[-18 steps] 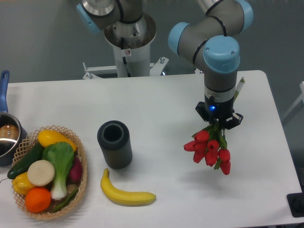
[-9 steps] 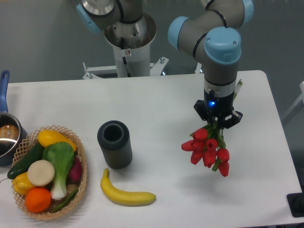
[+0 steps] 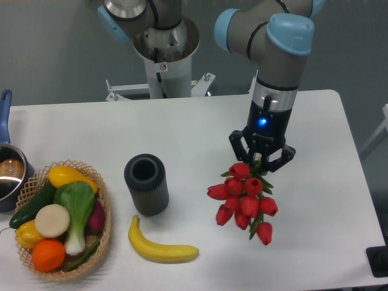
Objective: Insert the flowers into the vase
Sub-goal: 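Carry the red tulip bunch in the gripper toward the grey vase, then swing the tulips over the grey vase and lower stems into it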
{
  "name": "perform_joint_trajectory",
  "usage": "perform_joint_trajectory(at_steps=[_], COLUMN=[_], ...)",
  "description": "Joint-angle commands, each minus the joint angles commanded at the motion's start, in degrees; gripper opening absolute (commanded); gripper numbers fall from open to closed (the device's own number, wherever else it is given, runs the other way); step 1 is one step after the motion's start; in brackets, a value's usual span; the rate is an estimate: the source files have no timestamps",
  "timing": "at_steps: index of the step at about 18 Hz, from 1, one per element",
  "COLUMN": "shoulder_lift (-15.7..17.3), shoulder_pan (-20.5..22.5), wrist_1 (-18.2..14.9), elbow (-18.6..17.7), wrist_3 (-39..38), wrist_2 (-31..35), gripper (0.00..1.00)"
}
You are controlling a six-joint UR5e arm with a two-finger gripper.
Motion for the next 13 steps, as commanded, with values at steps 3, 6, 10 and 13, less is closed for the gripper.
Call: perform_joint_trajectory(at_steps=[3, 6, 10, 13], shoulder_lift=[-0.17, -0.70, -1.32, -0.97], shoulder_pan=[-0.09, -0.18, 0.18, 0.00], wrist_1=[0.44, 0.70, 2.37, 2.63], elbow=[2.36, 3.96, 3.61, 1.68], wrist_3=[-0.98, -2.56, -2.65, -2.47], wrist_2=[-4.24, -11.77, -23.99, -30.86], gripper=[0.00, 0.00, 0.00, 0.03])
